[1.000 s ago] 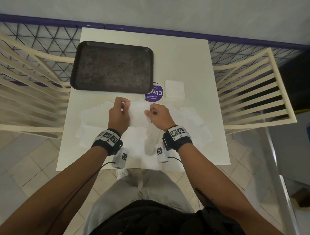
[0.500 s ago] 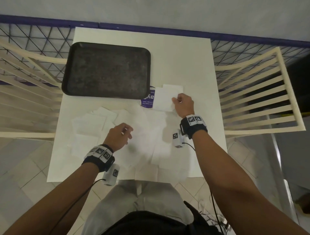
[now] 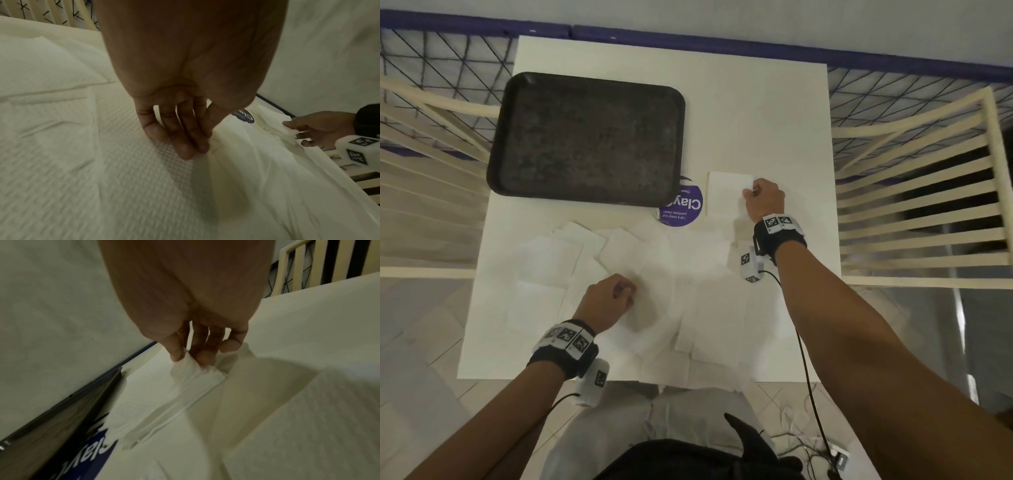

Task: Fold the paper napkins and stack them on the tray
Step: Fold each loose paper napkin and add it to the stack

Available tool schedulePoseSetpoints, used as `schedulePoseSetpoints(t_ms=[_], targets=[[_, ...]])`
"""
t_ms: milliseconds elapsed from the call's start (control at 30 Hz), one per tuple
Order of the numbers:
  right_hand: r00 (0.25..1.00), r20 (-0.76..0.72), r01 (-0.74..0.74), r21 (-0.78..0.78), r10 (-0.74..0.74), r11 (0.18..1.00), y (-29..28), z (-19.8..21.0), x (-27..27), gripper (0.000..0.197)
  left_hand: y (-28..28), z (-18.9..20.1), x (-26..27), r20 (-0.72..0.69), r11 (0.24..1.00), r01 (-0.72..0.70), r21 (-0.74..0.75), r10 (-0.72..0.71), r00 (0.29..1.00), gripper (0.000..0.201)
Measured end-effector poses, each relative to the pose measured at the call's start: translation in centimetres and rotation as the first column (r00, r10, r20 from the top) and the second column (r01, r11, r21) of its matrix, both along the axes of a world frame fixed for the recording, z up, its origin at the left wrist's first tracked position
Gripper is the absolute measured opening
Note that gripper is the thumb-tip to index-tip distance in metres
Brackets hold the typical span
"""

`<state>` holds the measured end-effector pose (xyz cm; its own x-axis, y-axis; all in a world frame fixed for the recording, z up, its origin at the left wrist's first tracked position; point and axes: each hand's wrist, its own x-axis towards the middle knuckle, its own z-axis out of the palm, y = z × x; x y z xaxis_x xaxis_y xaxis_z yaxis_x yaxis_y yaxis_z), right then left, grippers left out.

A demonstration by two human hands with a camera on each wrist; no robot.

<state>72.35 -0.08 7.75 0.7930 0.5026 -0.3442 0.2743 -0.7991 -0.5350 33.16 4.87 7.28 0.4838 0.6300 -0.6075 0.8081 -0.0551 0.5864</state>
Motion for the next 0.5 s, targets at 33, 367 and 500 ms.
schedulePoseSetpoints(t_ms=[33,367,500], targets=[[1.000,0.007,-0.007,-0.013,0.007,1.000,0.0,-0.1,0.0,0.017,0.0,-0.1,0.0,-0.008,1.000,-0.003,-0.002,0.003,1.000,0.013],[0.995,0.020,0.098,0.076,-0.100,0.992,-0.5,0.4,-1.5,0.041,0.1,0.6,0.3,0.004,1.000,-0.030,0.004,0.030,1.000,0.013],[0.996,0.056,0.059,0.175,-0.070,0.983,-1.4,1.1,-4.3,0.033,0.1,1.1,0.2,0.031,0.999,-0.028,0.016,0.027,0.999,0.015]])
